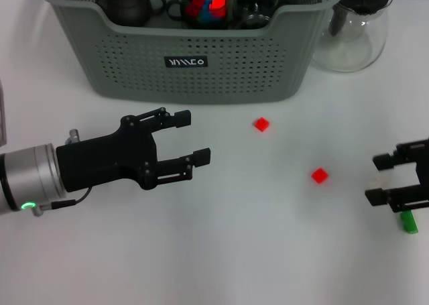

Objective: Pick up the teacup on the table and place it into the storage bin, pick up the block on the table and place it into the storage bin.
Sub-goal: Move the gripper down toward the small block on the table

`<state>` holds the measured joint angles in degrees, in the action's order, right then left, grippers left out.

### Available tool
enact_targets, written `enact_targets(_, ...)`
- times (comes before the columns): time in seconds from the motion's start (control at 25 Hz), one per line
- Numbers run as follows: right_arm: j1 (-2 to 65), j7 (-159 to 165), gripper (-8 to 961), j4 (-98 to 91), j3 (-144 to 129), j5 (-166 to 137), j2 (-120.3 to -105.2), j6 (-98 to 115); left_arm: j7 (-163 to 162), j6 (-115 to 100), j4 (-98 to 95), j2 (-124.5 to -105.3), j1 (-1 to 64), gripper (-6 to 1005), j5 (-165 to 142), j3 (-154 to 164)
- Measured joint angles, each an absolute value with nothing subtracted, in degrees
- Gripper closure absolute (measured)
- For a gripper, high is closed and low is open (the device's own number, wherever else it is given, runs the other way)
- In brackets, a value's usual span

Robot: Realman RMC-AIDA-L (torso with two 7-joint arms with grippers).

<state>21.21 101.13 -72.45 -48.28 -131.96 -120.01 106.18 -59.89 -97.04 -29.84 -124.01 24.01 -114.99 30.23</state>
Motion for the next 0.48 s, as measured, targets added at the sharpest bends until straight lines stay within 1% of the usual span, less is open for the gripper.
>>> enact_targets(0.2,22.6,106.0,299,-75.4,-48.4,-138.2,-119.93,108.2,-60.0,-97.0,-30.0,-124.01,24.0,214,-115.0,30.2)
enact_targets(0.4,25.3,112.7,376,-79.0,-48.5,-146.2,-119.9,109.0,-60.0,-97.0,-29.9,-124.01,24.1,214,-115.0,30.1)
enact_targets(0.48,26.6,114.6,375,-79.2,-48.7,-149.6,-120.07,108.7,-59.9,-97.0,-29.8,-124.02,24.1,214,-115.0,30.1)
